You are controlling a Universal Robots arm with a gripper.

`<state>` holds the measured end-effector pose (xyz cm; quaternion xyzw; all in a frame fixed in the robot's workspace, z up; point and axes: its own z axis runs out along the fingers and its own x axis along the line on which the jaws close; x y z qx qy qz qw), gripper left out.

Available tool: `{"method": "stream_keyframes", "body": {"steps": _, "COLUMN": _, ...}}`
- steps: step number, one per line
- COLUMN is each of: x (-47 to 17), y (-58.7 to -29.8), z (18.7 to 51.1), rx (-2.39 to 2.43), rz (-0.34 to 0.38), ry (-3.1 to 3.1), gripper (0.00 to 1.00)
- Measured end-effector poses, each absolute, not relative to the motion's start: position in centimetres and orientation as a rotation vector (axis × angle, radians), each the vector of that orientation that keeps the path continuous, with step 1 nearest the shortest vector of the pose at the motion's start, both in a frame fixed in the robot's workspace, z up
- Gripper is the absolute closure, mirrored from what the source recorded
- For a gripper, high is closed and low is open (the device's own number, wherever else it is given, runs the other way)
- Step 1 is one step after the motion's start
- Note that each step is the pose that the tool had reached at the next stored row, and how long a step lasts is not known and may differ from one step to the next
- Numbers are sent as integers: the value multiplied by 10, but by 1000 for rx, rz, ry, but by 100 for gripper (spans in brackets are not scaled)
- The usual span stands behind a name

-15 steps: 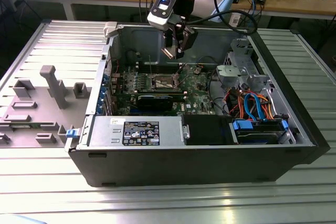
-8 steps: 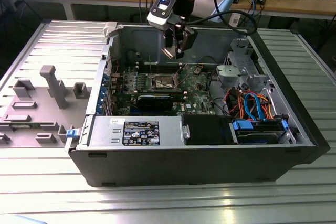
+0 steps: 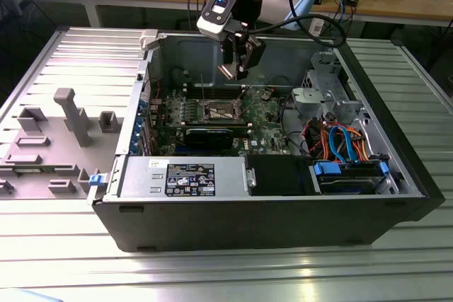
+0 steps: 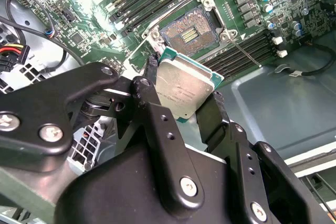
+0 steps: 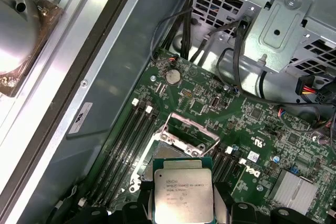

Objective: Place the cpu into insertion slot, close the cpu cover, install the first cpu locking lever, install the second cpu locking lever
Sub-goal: 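Place the cpu into insertion slot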

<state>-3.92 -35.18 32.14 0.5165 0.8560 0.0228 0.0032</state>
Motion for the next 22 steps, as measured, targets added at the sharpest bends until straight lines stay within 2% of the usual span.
{"method": "stream_keyframes", "body": {"steps": 22, "x": -39, "y": -352, "z": 320, "rx": 1667, "rz": 71, "ry": 2653, "gripper": 45}}
